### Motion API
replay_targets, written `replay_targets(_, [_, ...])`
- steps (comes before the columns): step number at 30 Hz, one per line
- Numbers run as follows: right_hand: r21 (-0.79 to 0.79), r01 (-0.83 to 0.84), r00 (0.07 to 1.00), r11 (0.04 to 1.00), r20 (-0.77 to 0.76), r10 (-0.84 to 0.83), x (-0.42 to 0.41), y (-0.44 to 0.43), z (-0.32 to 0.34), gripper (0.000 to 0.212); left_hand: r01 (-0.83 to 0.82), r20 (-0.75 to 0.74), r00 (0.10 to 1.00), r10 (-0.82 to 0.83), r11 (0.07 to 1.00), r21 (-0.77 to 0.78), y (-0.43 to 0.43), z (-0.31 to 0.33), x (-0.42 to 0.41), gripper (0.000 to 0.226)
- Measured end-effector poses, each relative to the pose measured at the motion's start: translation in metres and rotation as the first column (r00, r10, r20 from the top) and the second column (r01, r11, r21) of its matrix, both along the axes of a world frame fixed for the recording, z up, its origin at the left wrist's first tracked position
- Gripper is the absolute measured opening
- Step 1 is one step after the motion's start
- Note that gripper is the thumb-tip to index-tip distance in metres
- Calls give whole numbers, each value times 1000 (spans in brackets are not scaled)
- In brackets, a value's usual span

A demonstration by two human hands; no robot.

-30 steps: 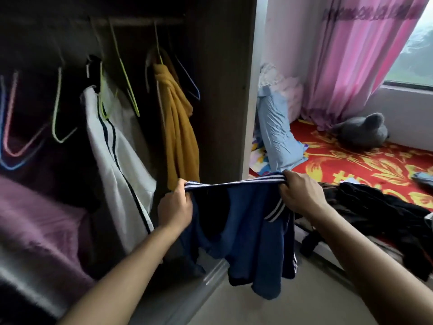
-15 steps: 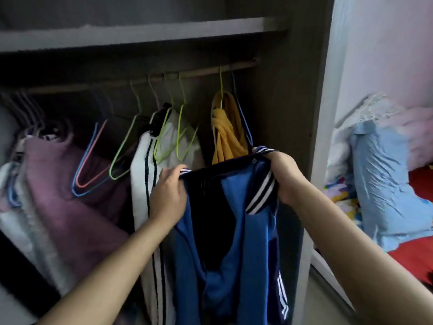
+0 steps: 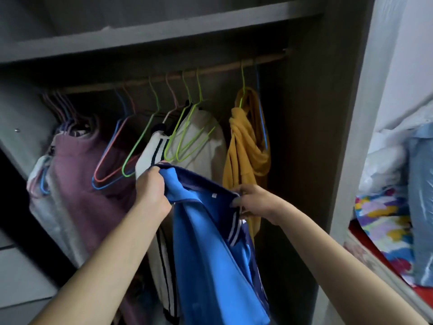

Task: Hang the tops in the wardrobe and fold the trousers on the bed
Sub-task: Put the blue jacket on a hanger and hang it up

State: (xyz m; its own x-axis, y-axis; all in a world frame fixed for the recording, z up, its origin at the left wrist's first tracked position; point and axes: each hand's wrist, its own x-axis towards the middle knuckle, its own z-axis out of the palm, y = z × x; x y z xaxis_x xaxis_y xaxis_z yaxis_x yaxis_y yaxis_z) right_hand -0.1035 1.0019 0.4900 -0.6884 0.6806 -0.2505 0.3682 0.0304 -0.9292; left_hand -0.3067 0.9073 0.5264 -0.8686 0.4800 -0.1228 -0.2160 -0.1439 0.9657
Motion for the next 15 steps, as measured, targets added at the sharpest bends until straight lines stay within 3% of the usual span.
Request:
replay_targets(3, [196, -173, 952, 965, 283, 113, -15, 0, 3, 35, 42, 21, 999, -42, 999, 2, -9, 9, -17, 19])
replay_targets(5, [348, -217, 933, 912, 349, 88, -35, 1, 8, 37, 102, 76, 991, -106, 993, 54, -16, 9, -23, 27])
replay_targets(6, [454, -171, 948, 875, 317, 21, -48, 4, 12, 36, 149, 91, 984, -155, 986, 72, -19, 9, -26, 27])
replay_targets(8, [575, 71, 985, 815, 87, -147, -74, 9, 25, 34, 236, 66, 968, -242, 969, 77, -22, 8, -30, 19])
replay_targets(11, [409, 398, 910, 821, -288, -298, -116, 20, 52, 31, 305, -76, 950, -303, 952, 14, -27, 7, -37, 18])
replay_targets(13, [288, 471, 863, 834, -346, -368, -145, 28, 69, 42, 358, -146, 924, -353, 934, 2, -32, 4, -44, 27])
replay_targets(15, [237, 452, 876, 860, -299, -378, -169, 32, 82, 59, 414, -178, 899, -400, 910, 42, -37, 1, -51, 31])
